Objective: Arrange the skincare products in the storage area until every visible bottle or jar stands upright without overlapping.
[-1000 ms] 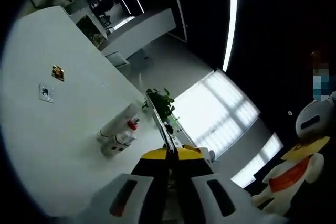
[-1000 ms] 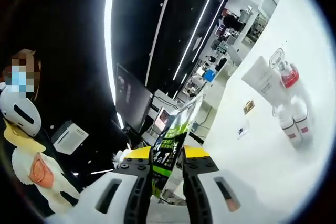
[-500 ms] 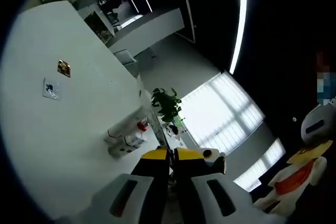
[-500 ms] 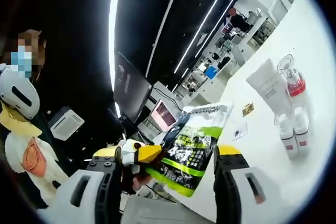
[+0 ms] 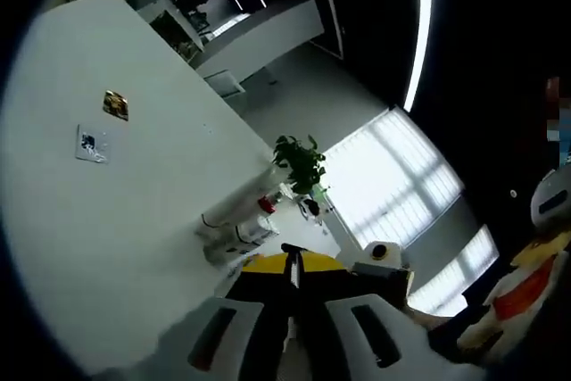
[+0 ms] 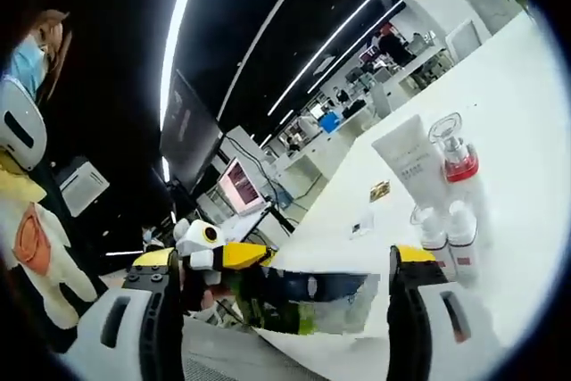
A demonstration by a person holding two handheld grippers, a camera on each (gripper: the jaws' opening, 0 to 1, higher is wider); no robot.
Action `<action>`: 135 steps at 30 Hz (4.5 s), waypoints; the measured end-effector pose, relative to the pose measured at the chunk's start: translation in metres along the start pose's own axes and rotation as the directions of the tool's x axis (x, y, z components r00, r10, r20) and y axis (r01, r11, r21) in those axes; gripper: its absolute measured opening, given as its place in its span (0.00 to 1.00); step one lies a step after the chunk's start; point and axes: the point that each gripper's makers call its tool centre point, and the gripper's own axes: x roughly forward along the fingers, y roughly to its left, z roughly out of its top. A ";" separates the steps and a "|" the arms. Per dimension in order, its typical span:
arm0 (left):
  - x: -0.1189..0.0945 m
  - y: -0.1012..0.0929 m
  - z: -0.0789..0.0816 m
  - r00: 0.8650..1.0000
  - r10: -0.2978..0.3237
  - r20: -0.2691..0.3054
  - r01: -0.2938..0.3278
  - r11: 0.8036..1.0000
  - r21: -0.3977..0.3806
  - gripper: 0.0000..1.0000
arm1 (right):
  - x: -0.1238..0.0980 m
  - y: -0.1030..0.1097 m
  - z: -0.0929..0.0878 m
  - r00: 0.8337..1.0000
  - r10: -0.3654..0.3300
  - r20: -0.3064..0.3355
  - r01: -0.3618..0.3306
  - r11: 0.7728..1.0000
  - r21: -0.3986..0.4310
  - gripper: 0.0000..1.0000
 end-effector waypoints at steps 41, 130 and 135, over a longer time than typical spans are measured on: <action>-0.010 -0.060 0.041 0.979 -0.181 0.092 0.190 0.977 -0.101 0.00 | 0.026 -0.029 -0.057 0.959 0.014 -0.282 -0.088 0.964 -0.253 0.87; -0.047 0.130 -0.129 0.526 0.777 -0.345 -0.144 0.481 0.865 0.50 | -0.050 -0.018 -0.028 0.973 -0.108 -0.202 0.043 0.952 -0.302 0.94; -0.045 0.119 -0.133 0.560 0.733 -0.386 -0.188 0.567 0.802 0.39 | -0.050 -0.017 -0.029 0.972 -0.115 -0.205 0.048 0.950 -0.308 0.94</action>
